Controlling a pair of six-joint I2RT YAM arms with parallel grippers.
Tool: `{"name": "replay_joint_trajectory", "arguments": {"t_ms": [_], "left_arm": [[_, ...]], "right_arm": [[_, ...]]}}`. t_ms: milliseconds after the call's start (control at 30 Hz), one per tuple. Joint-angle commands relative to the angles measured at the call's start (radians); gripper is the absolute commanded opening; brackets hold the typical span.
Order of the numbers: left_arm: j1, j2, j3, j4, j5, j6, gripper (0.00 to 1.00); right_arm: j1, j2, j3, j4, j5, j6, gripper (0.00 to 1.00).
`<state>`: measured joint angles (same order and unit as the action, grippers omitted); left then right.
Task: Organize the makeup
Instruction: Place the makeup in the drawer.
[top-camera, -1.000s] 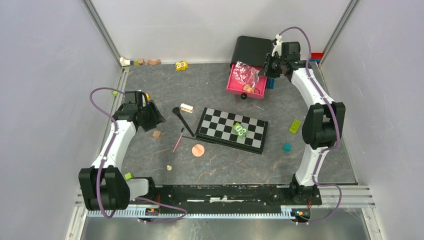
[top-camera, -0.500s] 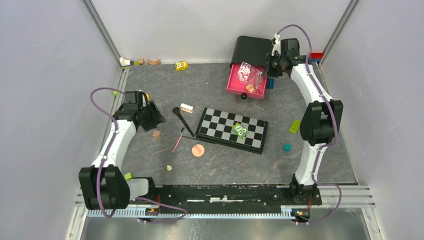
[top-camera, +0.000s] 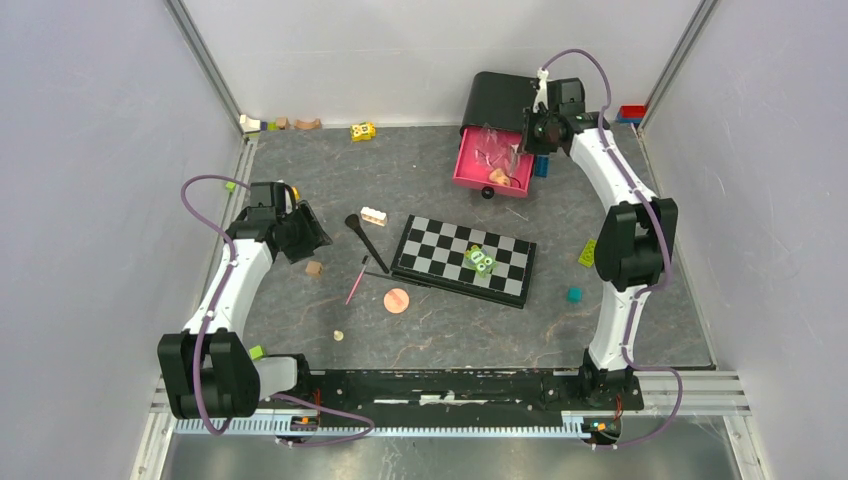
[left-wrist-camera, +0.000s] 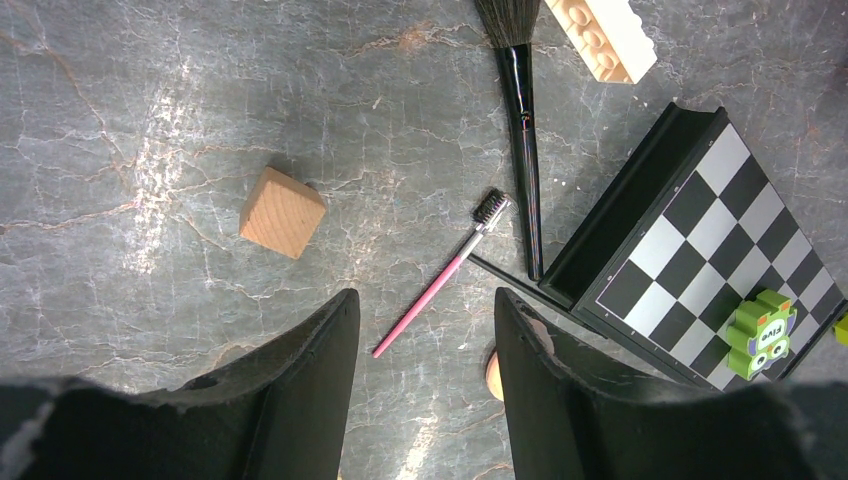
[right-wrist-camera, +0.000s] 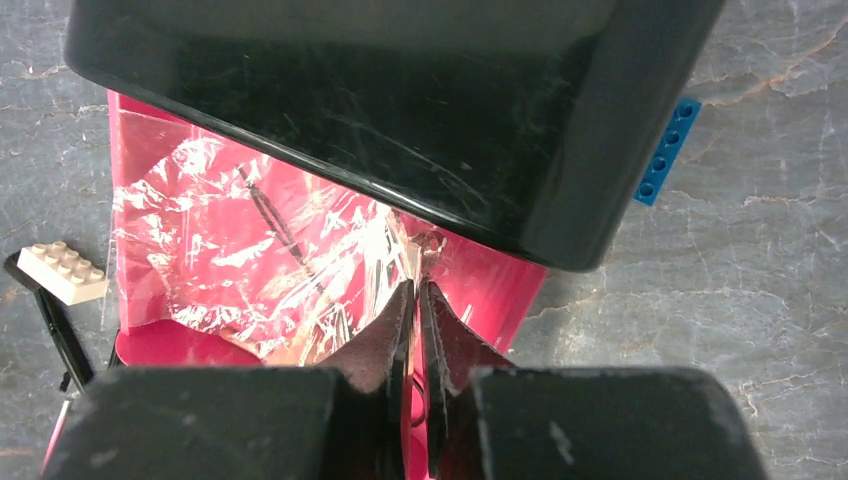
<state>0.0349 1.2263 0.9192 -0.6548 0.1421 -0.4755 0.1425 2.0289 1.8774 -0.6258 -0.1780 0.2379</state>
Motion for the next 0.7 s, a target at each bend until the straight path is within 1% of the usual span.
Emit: {"name": "replay_joint_trajectory", "arguments": {"t_ms": [0, 300, 667], "left_arm": [[-0.003, -0.001, 0.035, 0.028, 0.024, 0.043, 0.59], [-0.002, 0.001, 0.036, 0.027, 0.027, 0.043, 0.59], [-0.002, 0.001, 0.037, 0.027, 0.027, 0.043, 0.59]], "right_arm": [[0.023, -0.028, 0.031, 0.069, 0.073, 0.004, 0.11], [0.04, -0.089, -0.04, 0.122, 0.211, -0.002, 0.13], [0.041, -0.103, -0.083, 0.174, 0.239, 0.005, 0.14]]}}
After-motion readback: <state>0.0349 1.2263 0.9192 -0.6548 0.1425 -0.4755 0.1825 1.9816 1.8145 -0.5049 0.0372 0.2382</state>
